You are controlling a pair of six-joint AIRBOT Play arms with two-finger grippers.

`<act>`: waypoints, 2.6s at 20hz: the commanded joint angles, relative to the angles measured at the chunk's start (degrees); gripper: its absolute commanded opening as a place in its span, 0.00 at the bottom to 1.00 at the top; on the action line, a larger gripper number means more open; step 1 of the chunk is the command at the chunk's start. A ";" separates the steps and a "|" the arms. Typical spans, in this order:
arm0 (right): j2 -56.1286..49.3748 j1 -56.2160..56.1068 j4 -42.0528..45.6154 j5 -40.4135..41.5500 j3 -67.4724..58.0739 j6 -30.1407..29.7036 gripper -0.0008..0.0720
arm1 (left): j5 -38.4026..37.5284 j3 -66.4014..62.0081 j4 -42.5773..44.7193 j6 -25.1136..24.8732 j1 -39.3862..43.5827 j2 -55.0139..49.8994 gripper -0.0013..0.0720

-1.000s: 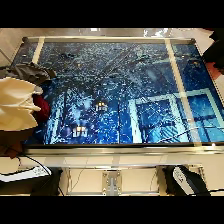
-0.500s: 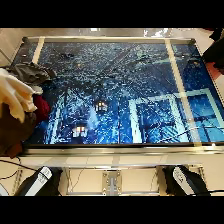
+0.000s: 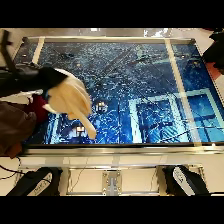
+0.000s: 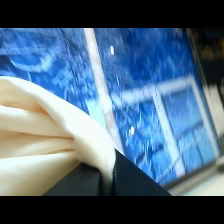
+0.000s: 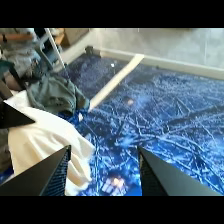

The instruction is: Fold the shirts.

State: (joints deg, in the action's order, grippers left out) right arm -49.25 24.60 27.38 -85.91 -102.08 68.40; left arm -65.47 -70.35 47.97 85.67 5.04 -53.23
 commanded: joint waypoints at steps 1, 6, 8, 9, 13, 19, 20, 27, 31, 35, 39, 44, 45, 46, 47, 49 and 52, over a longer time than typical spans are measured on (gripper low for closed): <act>0.02 -0.04 1.73 -3.45 -0.96 0.04 0.67 | -0.35 0.61 2.95 -0.20 13.09 -5.35 0.04; 0.02 -0.04 6.64 -3.45 -0.96 0.04 0.68 | 5.90 0.61 3.06 -1.14 20.57 -16.37 0.61; -0.04 -0.04 11.85 -3.43 -0.96 0.04 0.67 | 12.20 0.59 3.02 -2.16 17.57 -17.49 0.81; -0.07 -0.04 15.13 -3.43 -0.96 0.04 0.67 | 15.17 0.57 3.02 -2.14 14.73 -16.92 0.81; -0.96 -0.04 26.75 -3.28 -0.81 0.07 0.67 | 14.60 0.57 3.06 -2.12 -2.45 -12.55 0.81; -7.32 -0.07 22.71 -3.23 12.00 2.95 0.67 | -3.78 8.31 9.88 -10.40 -15.76 -9.62 0.81; -8.33 -0.09 21.31 -2.97 16.22 2.91 0.67 | -2.05 13.11 8.79 -11.23 -14.95 -8.00 0.81; -11.26 -11.85 21.09 12.11 41.40 2.43 0.67 | 17.99 42.21 -5.90 -15.58 -2.95 -2.51 0.81; -12.00 -19.43 21.09 21.53 42.62 2.45 0.67 | 23.80 43.54 -9.05 -24.65 6.88 -2.58 0.81; -12.00 -23.37 21.11 25.18 42.62 2.45 0.67 | 31.17 43.52 -9.07 -24.37 12.09 -4.94 0.81; -12.00 -23.80 21.07 25.62 42.62 2.47 0.67 | 30.77 43.52 -12.15 -24.00 12.52 -10.43 0.81; -12.00 -23.80 20.96 27.36 42.62 2.49 0.67 | 31.08 43.52 -18.64 -24.46 12.55 -16.20 0.81; -12.00 -23.82 20.94 28.17 42.62 2.47 0.67 | 31.06 43.52 -20.81 -24.46 12.55 -17.20 0.70; -12.02 -23.82 20.83 29.05 42.62 2.47 0.67 | 31.06 43.52 -23.37 -24.46 12.55 -17.97 0.36; -12.09 -23.82 20.74 30.05 42.62 2.49 0.67 | 31.41 43.52 -26.12 -24.65 12.55 -18.51 0.05; -12.11 -23.82 20.68 31.89 42.62 2.49 0.67 | 31.87 43.45 -28.63 -24.68 12.50 -18.58 0.04; -12.41 -23.82 20.92 33.64 42.62 2.47 0.67 | 31.65 43.43 -26.95 -24.65 11.76 -14.84 0.04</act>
State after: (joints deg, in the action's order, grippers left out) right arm -61.45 0.84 48.16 -54.57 -59.46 70.83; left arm -33.87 -26.85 22.28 61.10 17.26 -70.00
